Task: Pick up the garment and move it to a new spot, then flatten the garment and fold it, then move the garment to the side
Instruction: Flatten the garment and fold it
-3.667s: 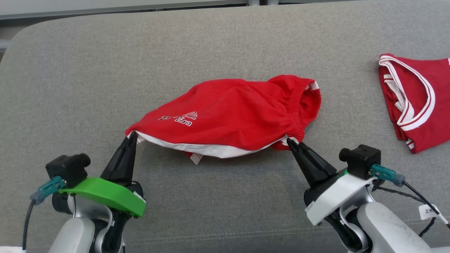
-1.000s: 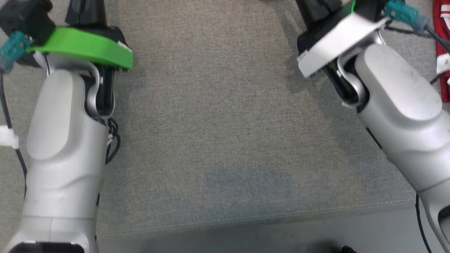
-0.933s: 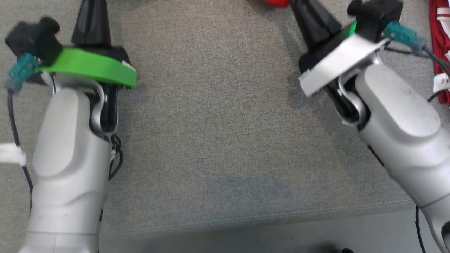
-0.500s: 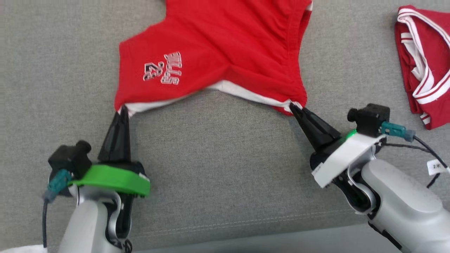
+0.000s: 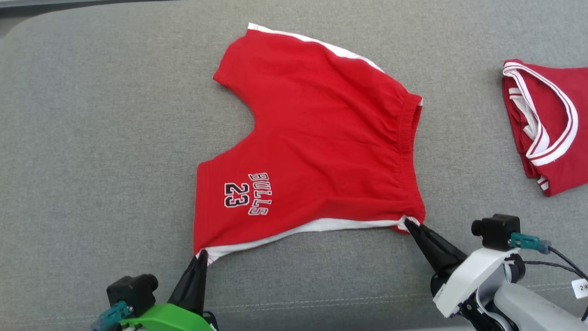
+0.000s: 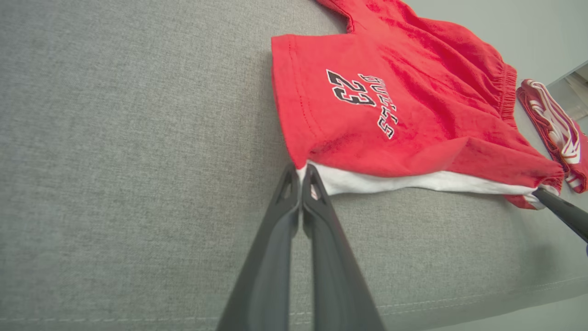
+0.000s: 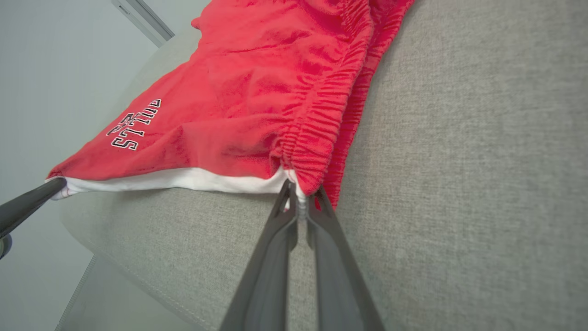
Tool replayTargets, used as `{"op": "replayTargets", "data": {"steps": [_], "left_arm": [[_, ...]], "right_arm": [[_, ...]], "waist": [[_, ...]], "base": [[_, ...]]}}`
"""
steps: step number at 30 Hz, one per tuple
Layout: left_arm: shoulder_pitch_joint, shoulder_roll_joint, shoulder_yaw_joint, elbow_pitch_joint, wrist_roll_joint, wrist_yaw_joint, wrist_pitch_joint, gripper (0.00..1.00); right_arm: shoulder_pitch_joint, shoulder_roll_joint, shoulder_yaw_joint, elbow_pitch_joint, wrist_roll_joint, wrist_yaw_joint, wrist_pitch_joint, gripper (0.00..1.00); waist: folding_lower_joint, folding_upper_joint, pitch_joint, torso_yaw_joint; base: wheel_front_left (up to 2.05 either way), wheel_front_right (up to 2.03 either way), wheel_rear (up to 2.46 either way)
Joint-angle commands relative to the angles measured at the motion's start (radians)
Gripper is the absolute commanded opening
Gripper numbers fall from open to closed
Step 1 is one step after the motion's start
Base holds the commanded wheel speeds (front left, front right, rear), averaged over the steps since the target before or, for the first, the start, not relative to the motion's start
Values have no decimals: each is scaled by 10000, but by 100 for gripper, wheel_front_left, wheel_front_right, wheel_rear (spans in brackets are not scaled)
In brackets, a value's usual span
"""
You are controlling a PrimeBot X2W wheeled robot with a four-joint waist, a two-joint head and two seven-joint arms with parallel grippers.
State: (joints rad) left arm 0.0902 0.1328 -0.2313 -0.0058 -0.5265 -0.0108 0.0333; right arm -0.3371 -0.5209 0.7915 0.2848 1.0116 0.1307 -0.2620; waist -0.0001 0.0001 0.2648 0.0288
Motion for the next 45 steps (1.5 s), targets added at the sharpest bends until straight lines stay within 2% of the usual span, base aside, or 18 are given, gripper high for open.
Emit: {"op": "replayTargets", "data": {"steps": [1,12,24,28,39,45], "left_arm": [[260,-53,-66,-79,-111,72,149,0],[1470,288,-40,-766,-603,430,1199,0],[934,562,223,-1107,-760,329,1265,0],[-29,768,700,-1295,-773,262,982,0],[-3544,1691,437,-683,-278,-539,1763,0],[-6173,1937,197,619,-545,-952,2297,0]], "right_arm": [[301,-95,-29,18,28,-1,42,0],[1883,-320,-833,-301,-259,-1,455,0],[2402,216,-1746,-1024,-854,-1,1285,0],[2199,437,-2157,-1341,-1188,-3,1604,0],[646,1669,-3249,-1698,-1962,-1,1636,0],[-673,2637,-3683,-1051,-2286,-1,1426,0]], "waist": [[1,-1,-492,396],[1,-1,-832,543],[1,-1,-570,233],[1,-1,-354,91],[1,-1,591,-587],[1,-1,1427,-1215]], "base": [[0,0,0],[0,0,0],[0,0,0],[0,0,0],[0,0,0],[0,0,0]]}}
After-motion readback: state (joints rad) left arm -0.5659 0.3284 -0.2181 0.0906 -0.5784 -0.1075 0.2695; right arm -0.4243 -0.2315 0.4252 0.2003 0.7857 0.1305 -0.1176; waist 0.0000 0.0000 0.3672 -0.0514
